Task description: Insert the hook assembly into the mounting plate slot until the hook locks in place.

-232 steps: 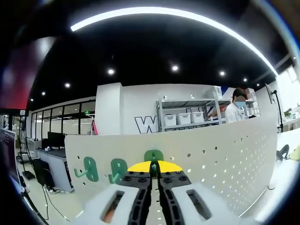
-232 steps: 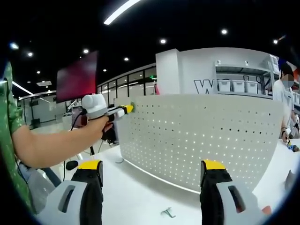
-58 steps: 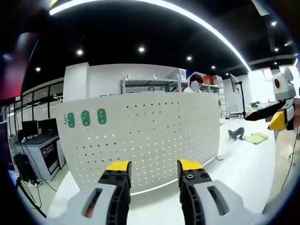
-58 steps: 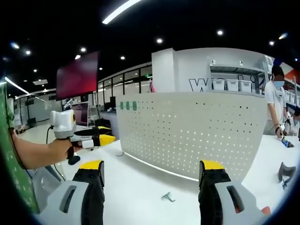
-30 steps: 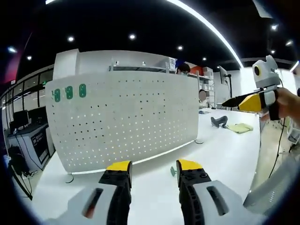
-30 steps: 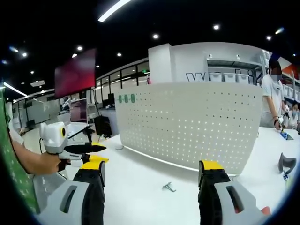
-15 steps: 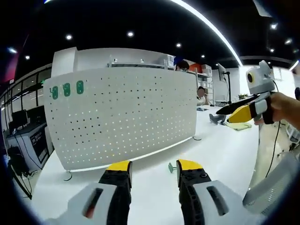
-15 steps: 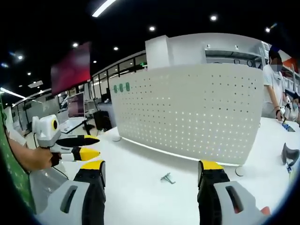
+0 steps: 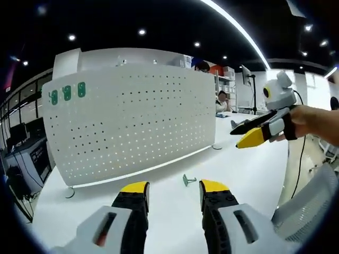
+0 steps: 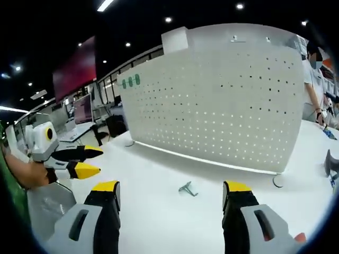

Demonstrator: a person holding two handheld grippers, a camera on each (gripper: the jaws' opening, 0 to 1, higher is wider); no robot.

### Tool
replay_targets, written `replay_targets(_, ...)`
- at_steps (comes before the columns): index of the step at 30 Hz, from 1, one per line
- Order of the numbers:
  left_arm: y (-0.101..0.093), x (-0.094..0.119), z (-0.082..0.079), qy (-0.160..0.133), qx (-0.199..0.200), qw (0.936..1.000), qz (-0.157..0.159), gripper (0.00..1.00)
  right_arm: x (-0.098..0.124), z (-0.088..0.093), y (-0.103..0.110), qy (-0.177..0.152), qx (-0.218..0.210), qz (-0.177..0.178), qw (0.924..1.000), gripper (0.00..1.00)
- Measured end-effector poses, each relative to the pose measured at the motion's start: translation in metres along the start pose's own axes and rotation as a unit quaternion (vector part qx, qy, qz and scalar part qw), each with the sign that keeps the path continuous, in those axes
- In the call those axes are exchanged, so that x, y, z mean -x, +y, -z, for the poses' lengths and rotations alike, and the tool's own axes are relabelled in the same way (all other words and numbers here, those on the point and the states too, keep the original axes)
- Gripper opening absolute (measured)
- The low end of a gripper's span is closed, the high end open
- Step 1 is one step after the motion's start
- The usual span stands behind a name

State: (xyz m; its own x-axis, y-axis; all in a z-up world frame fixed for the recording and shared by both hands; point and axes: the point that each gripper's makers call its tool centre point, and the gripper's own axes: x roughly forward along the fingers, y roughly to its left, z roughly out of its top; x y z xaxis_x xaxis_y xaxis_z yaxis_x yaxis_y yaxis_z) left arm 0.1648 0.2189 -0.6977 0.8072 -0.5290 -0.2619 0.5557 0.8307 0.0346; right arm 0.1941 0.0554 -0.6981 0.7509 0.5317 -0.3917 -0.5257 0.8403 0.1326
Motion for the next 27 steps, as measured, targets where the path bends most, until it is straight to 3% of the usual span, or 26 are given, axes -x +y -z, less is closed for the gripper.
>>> replay_targets(11,-0.012,-0.003,0.007,0.011,-0.005,0.9998,0.017,0.39,-0.038,0.027,-0.018,0.034,0.012,-0.004,0.9993,0.76)
replay_targets(15,-0.012,-0.004,0.01,0.014,-0.005,0.9997,0.019,0.39,-0.051,0.043,-0.026,0.058,0.022,-0.006,0.998,0.72)
replay_targets(27,-0.008,-0.004,0.016,0.021,-0.001,0.9997,0.013,0.39,-0.082,0.068,-0.034,0.093,0.025,-0.018,0.9952,0.67)
